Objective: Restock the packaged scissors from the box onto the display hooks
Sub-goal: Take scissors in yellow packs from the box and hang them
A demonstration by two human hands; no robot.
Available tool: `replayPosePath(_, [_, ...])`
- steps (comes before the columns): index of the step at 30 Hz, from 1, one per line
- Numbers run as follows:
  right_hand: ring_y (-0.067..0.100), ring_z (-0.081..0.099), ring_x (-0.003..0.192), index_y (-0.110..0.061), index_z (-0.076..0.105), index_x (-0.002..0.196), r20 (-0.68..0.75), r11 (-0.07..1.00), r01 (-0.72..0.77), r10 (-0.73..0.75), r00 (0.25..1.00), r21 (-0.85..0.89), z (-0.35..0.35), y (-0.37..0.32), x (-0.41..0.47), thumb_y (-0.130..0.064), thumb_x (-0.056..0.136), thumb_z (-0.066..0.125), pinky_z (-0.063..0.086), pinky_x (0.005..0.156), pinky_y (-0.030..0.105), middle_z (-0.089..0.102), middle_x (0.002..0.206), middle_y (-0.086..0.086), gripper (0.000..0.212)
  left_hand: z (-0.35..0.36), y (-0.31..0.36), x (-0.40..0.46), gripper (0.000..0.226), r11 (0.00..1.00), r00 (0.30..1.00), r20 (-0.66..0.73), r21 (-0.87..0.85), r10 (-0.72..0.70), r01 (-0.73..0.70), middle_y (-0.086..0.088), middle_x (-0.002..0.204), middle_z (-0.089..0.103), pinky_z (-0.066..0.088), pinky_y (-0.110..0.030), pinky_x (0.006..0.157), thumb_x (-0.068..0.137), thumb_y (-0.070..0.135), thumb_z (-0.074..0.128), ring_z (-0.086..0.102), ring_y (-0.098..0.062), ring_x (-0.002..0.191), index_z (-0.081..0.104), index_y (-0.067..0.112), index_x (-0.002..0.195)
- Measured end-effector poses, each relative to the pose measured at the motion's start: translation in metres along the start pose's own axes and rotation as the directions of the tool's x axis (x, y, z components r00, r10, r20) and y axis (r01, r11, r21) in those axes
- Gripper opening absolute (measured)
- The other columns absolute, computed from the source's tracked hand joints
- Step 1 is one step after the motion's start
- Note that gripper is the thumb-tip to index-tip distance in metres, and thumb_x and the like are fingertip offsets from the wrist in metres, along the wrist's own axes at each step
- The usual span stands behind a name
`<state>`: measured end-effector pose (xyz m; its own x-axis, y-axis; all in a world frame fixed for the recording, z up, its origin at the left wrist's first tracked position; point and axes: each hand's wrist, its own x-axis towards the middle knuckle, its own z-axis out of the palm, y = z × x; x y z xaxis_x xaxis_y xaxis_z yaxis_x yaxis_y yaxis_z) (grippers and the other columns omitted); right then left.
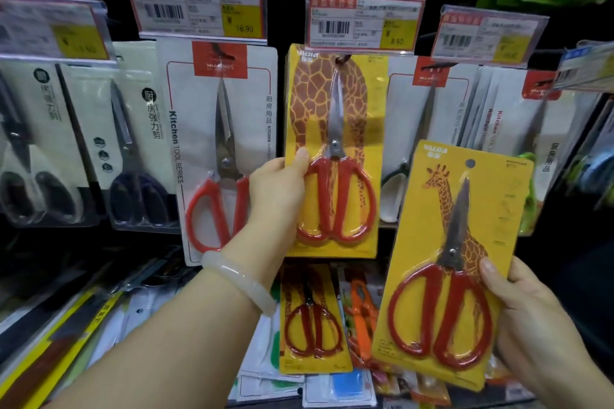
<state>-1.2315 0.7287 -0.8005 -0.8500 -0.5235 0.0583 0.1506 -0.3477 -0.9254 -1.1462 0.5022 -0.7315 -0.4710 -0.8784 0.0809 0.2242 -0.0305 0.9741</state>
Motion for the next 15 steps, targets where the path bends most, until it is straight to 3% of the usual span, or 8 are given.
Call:
replayPosePath(2, [0.021, 0.073, 0.070, -0.017, 0.062, 0.107, -0.010, 1.000, -0.001, 0.001, 1.000, -0.009, -0.004, -0.003, -0.002, -0.017, 0.094, 0.043, 0.059, 0.052, 0.034, 0.075, 0.087, 0.007, 0.023, -0.002, -0.007, 0.002, 0.031, 0.997, 1.000, 0.006, 0.067, -0.025, 0.025, -0.011, 0.102, 0.069, 0.053, -0.049, 0.088, 0.087, 0.042, 0.057, 0.067, -0.030, 0.094, 0.062, 0.015, 0.102])
replayPosePath(4, [0.021, 0.073, 0.070, -0.018, 0.062, 0.107, 0.010, 1.000, 0.015, -0.015, 1.000, -0.016, -0.005, -0.006, -0.002, -0.016, 0.094, 0.042, 0.058, 0.051, 0.033, 0.075, 0.087, 0.006, 0.024, -0.004, -0.014, -0.003, 0.052, 0.984, 0.999, -0.031, 0.178, -0.009, 0.014, -0.005, 0.118, 0.063, 0.048, -0.047, 0.096, 0.086, 0.044, 0.057, 0.061, -0.025, 0.108, 0.046, 0.017, 0.129])
replayPosePath(6, [0.021, 0.073, 0.071, -0.015, 0.062, 0.107, 0.057, 0.999, 0.039, -0.037, 0.998, -0.025, -0.003, -0.009, 0.000, -0.016, 0.092, 0.044, 0.058, 0.052, 0.032, 0.075, 0.088, 0.008, 0.024, -0.005, -0.019, -0.018, 0.063, 0.948, 0.985, -0.133, 0.310, 0.112, -0.066, -0.003, 0.132, 0.052, 0.039, -0.045, 0.105, 0.084, 0.042, 0.060, 0.049, -0.023, 0.123, 0.035, 0.019, 0.137])
replayPosePath(7, [0.021, 0.072, 0.072, -0.014, 0.063, 0.107, 0.090, 0.998, 0.053, -0.050, 0.995, -0.034, 0.001, -0.010, 0.001, -0.018, 0.088, 0.048, 0.058, 0.052, 0.031, 0.075, 0.089, 0.009, 0.025, -0.005, -0.019, -0.030, 0.057, 0.928, 0.968, -0.155, 0.349, 0.197, -0.133, -0.001, 0.132, 0.050, 0.037, -0.043, 0.107, 0.085, 0.041, 0.060, 0.045, -0.020, 0.125, 0.038, 0.019, 0.133])
replayPosePath(9, [0.021, 0.072, 0.075, -0.014, 0.064, 0.107, 0.160, 0.994, 0.086, -0.075, 0.984, -0.061, 0.015, -0.012, 0.005, -0.027, 0.076, 0.058, 0.058, 0.055, 0.029, 0.075, 0.091, 0.009, 0.034, -0.004, -0.022, -0.048, 0.037, 0.921, 0.962, -0.038, 0.299, 0.272, -0.249, 0.003, 0.119, 0.057, 0.041, -0.039, 0.102, 0.087, 0.042, 0.057, 0.052, -0.015, 0.114, 0.051, 0.020, 0.115])
replayPosePath(11, [0.021, 0.071, 0.075, -0.014, 0.064, 0.108, 0.204, 0.988, 0.120, -0.097, 0.974, -0.099, 0.034, -0.012, 0.013, -0.035, 0.067, 0.067, 0.057, 0.057, 0.029, 0.074, 0.091, 0.009, 0.046, -0.005, -0.018, -0.061, 0.038, 0.978, 0.975, 0.172, 0.130, 0.141, -0.165, 0.001, 0.104, 0.066, 0.051, -0.035, 0.091, 0.086, 0.047, 0.055, 0.063, -0.014, 0.098, 0.059, 0.015, 0.106])
replayPosePath(12, [0.021, 0.070, 0.075, -0.014, 0.064, 0.106, 0.208, 0.986, 0.131, -0.108, 0.972, -0.104, 0.044, -0.013, 0.018, -0.033, 0.069, 0.066, 0.057, 0.058, 0.029, 0.073, 0.091, 0.009, 0.042, -0.005, -0.018, -0.063, 0.039, 0.993, 0.969, 0.240, 0.083, 0.060, -0.082, -0.002, 0.099, 0.068, 0.054, -0.034, 0.084, 0.086, 0.048, 0.054, 0.066, -0.015, 0.091, 0.061, 0.014, 0.105])
replayPosePath(15, [0.021, 0.069, 0.075, -0.015, 0.065, 0.099, 0.228, 0.979, 0.176, -0.149, 0.962, -0.102, 0.078, -0.016, 0.033, -0.016, 0.087, 0.055, 0.056, 0.064, 0.035, 0.073, 0.088, 0.008, 0.016, -0.011, -0.018, -0.057, 0.025, 0.999, 0.981, 0.192, 0.044, 0.020, -0.029, -0.011, 0.085, 0.066, 0.053, -0.044, 0.074, 0.087, 0.036, 0.060, 0.062, -0.025, 0.077, 0.065, 0.012, 0.092])
